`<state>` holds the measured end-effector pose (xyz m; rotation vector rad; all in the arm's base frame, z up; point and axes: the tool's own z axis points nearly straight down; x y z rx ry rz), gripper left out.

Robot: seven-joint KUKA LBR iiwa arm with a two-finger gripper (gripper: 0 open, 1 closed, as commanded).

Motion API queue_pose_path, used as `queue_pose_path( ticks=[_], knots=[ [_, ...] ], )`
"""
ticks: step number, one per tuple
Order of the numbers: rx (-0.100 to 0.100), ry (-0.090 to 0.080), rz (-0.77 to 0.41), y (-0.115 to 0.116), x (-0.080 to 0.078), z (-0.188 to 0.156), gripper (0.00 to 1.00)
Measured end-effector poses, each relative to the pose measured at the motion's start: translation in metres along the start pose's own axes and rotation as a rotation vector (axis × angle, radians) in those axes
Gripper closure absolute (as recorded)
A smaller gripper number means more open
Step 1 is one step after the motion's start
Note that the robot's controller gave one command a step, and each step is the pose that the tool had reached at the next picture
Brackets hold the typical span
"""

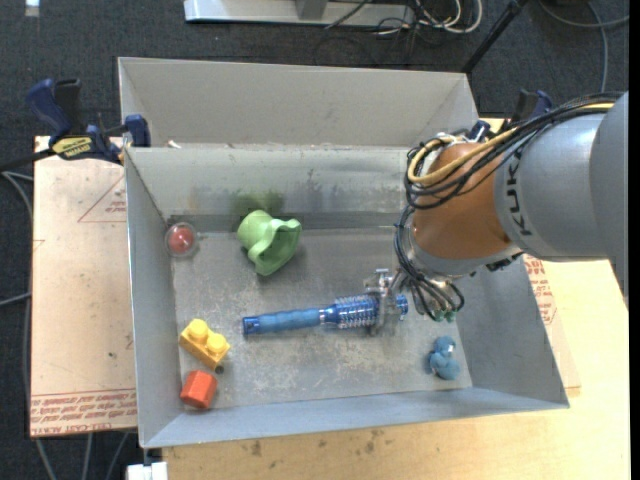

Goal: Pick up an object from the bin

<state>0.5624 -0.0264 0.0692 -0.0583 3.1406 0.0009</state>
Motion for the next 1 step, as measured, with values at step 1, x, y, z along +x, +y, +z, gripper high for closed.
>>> queue_pose_path(
  ticks=[1],
  knots=[
    [0.0, -0.008, 0.014, 0.0274, 0.0264, -0.1348, 1.0]
  ],
)
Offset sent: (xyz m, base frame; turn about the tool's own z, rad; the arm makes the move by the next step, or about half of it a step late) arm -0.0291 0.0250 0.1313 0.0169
